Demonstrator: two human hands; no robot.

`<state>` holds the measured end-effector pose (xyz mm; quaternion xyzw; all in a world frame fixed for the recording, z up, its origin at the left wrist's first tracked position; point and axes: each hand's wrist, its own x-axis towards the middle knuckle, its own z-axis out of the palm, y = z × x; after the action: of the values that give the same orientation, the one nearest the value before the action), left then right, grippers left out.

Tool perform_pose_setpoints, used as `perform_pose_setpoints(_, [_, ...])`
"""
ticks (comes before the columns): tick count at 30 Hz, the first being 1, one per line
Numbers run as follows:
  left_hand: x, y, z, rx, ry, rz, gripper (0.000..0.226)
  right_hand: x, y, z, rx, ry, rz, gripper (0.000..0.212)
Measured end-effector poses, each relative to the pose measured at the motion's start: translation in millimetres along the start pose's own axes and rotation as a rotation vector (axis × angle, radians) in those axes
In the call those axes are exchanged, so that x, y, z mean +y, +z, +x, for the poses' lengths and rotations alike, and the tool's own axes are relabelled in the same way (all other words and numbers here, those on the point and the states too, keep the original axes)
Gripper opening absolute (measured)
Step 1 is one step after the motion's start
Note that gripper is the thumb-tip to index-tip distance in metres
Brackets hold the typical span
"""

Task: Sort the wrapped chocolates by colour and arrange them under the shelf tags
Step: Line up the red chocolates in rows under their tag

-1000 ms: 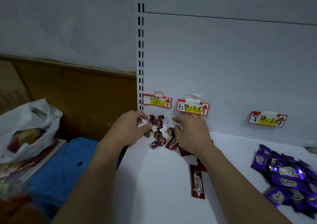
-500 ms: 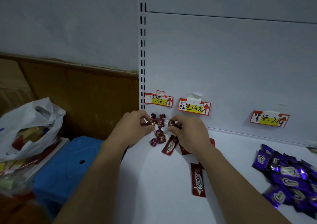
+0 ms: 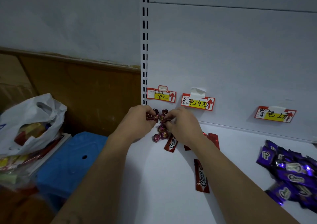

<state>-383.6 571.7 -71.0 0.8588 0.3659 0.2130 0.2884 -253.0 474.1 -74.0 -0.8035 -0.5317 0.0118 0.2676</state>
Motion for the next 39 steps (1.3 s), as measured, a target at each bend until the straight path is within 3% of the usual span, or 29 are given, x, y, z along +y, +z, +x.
perform_pose_setpoints(7, [2.0, -0.9, 3.0, 0.027, -0.021, 0.017, 0.024, 3.0, 4.8, 0.7, 0.029, 0.089, 0.188, 0.032])
perform_pose_setpoints(15, [1.6, 2.9, -1.2, 0.001, -0.041, -0.014, 0.04, 3.1, 7.5, -2.7, 0.059, 0.101, 0.176, 0.024])
perform_pose_setpoints(25, [1.4, 11.4, -1.2, 0.131, -0.072, -0.107, 0.02, 2.5, 10.7, -2.0, 0.099, 0.091, 0.123, 0.017])
perform_pose_setpoints(30, [2.1, 4.6, -6.7, 0.112, -0.098, -0.131, 0.026, -1.9, 6.7, -4.6, 0.108, 0.083, 0.081, 0.02])
perform_pose_setpoints(33, [9.9, -10.4, -13.2, 0.167, -0.069, -0.095, 0.026, 0.3, -5.0, -12.5, 0.206, 0.046, 0.065, 0.021])
perform_pose_setpoints(35, [18.7, -22.1, -18.6, 0.108, -0.041, -0.05, 0.018, 3.6, -11.8, -18.8, 0.209, 0.015, 0.095, 0.017])
perform_pose_setpoints(39, [28.3, -25.5, -33.0, -0.187, -0.048, 0.018, 0.017, 8.3, -14.3, -27.5, 0.039, -0.012, 0.141, 0.018])
